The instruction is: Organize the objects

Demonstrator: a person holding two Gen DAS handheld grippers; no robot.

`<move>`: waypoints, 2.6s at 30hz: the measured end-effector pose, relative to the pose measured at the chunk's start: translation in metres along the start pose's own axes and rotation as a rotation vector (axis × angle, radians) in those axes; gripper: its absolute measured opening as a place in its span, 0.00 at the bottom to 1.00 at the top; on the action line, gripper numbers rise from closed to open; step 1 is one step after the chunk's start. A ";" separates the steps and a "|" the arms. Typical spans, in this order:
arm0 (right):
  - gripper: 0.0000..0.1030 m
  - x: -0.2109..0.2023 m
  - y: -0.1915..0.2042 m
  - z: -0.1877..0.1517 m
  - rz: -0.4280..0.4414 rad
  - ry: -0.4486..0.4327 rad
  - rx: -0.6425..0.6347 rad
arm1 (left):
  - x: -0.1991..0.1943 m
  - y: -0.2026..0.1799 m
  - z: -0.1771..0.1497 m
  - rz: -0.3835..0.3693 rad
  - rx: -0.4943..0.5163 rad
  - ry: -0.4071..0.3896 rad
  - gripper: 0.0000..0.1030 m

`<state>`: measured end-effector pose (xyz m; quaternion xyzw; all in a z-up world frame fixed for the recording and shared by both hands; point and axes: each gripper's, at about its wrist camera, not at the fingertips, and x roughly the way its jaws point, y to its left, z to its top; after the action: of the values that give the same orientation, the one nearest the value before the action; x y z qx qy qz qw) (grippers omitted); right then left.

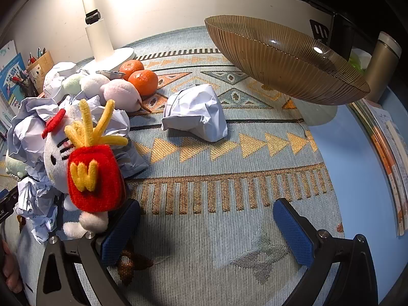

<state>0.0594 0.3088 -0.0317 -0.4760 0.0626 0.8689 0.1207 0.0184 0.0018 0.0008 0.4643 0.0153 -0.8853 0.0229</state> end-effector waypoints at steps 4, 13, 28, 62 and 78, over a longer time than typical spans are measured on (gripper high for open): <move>1.00 -0.001 0.000 -0.002 -0.002 -0.005 0.002 | 0.000 0.000 -0.001 0.004 -0.003 -0.001 1.00; 1.00 -0.004 0.001 -0.007 -0.017 -0.022 0.025 | 0.000 0.000 0.000 0.004 -0.001 -0.001 1.00; 1.00 -0.015 -0.001 -0.022 -0.049 -0.061 0.077 | 0.000 0.000 0.000 0.005 -0.001 -0.001 1.00; 1.00 -0.014 0.001 -0.021 -0.051 -0.060 0.075 | -0.001 0.000 0.002 0.008 -0.005 -0.007 1.00; 1.00 -0.008 0.003 -0.012 -0.034 -0.001 0.059 | 0.002 -0.002 0.001 0.027 -0.033 -0.018 1.00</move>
<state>0.0728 0.3016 -0.0317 -0.4730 0.0799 0.8646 0.1495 0.0170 0.0033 -0.0002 0.4562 0.0236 -0.8885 0.0427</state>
